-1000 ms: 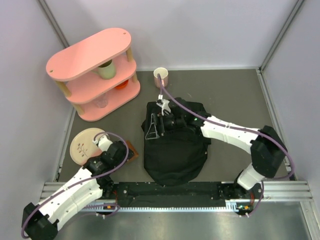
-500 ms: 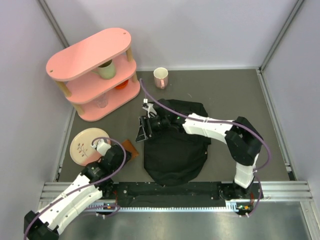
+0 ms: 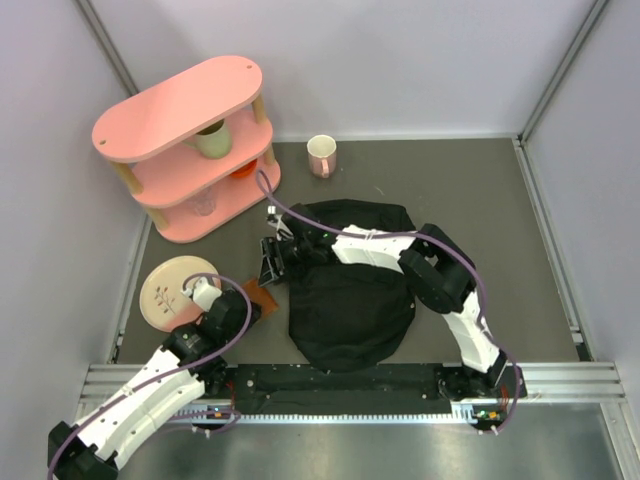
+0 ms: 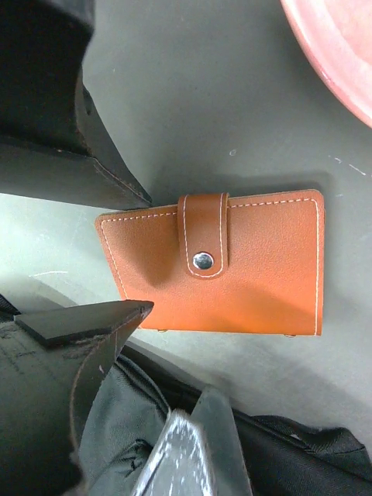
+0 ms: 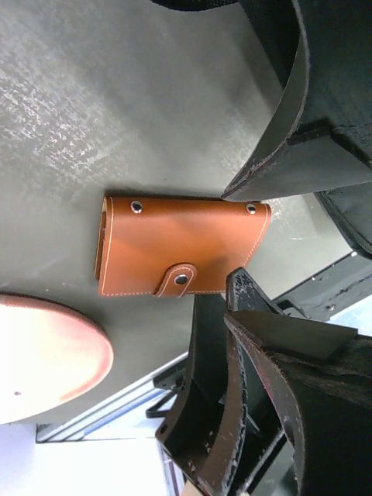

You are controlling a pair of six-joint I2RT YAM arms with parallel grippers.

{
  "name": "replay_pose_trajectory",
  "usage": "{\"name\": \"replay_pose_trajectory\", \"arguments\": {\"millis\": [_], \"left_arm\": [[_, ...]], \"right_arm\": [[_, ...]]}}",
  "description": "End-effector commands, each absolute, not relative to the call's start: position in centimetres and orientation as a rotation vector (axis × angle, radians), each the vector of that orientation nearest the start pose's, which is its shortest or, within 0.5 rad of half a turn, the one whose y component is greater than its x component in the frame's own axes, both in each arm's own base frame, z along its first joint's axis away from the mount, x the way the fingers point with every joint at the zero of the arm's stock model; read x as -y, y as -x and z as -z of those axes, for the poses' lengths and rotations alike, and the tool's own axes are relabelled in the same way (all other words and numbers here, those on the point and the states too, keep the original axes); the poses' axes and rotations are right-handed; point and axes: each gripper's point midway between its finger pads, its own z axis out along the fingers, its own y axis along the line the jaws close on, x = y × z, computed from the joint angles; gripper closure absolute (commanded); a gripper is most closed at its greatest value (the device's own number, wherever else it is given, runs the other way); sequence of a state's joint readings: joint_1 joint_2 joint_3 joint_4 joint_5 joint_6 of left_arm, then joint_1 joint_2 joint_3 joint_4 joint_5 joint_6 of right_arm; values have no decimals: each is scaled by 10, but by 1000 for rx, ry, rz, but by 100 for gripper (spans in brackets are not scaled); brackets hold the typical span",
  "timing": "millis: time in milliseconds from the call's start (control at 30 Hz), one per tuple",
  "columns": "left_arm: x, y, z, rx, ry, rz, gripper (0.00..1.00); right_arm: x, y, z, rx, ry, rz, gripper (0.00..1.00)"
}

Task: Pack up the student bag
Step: Pick up the personal item from the center of the board.

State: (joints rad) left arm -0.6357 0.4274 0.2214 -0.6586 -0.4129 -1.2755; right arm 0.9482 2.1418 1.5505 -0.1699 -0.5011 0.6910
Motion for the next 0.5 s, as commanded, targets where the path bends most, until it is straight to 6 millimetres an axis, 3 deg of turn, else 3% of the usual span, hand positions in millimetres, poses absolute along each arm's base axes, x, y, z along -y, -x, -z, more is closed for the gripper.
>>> {"name": "replay_pose_trajectory", "arguments": {"millis": [0, 167, 333, 467], "left_arm": [[84, -177, -44, -2148, 934, 459, 47], [85, -179, -46, -2141, 938, 462, 51], [85, -180, -48, -2133, 936, 470, 58], [83, -181, -51, -2124, 940, 462, 63]], "right_arm": [[-501, -219, -65, -2624, 636, -1232, 42], [-503, -210, -55, -2659, 666, -1223, 41], [-495, -203, -31, -2741, 665, -1165, 42], [-494, -202, -28, -2748, 663, -1159, 42]]}}
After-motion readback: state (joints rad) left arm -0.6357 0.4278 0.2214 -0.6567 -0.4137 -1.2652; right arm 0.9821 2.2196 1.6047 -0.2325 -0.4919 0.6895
